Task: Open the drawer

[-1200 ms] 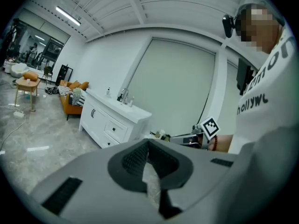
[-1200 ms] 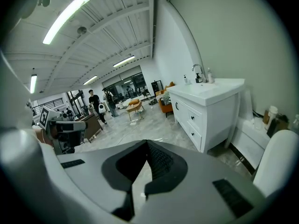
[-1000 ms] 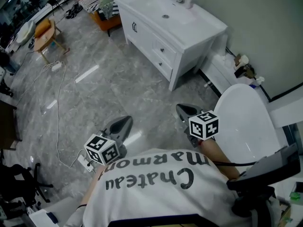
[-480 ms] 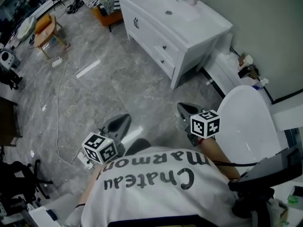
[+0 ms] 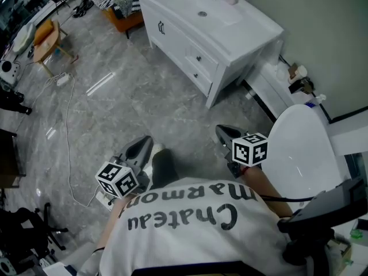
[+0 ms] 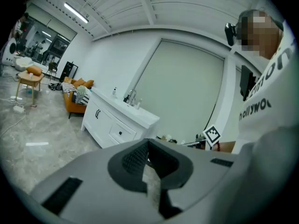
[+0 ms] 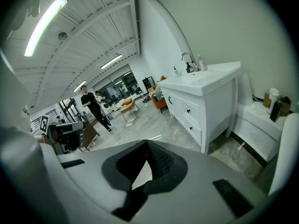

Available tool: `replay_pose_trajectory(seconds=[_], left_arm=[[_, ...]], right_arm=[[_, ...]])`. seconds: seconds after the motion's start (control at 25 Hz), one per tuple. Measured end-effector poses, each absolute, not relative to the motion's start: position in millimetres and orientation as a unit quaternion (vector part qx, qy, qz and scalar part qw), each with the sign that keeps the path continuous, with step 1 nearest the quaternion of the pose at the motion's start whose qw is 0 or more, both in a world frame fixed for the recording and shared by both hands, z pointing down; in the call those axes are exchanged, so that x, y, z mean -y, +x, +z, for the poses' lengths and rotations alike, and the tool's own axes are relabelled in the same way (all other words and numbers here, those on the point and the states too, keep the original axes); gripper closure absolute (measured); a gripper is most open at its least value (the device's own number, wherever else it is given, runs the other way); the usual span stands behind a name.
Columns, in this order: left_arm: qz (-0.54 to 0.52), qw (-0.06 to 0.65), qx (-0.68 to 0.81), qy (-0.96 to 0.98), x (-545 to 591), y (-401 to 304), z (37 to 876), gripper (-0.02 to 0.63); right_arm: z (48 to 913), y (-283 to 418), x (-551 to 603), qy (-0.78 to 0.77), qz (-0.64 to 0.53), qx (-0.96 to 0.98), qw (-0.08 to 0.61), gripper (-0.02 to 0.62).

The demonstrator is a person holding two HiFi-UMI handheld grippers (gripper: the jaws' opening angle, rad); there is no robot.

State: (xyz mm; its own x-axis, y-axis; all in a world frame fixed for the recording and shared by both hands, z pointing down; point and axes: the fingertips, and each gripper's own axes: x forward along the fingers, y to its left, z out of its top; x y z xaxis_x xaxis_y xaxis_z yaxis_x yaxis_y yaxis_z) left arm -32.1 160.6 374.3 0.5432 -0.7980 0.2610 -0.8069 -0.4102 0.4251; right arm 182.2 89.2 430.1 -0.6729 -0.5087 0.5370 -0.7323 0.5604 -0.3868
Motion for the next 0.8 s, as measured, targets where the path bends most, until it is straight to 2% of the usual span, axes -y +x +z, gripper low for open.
replay_pose_trajectory(seconds=[0.8], left_arm=[[0.065, 0.243, 0.370, 0.894, 17.8, -134.3, 358.6, 0.598]], right_arm=[[411.1, 66.9, 39.2, 0.439, 0.320, 0.822, 0.171, 0.584]])
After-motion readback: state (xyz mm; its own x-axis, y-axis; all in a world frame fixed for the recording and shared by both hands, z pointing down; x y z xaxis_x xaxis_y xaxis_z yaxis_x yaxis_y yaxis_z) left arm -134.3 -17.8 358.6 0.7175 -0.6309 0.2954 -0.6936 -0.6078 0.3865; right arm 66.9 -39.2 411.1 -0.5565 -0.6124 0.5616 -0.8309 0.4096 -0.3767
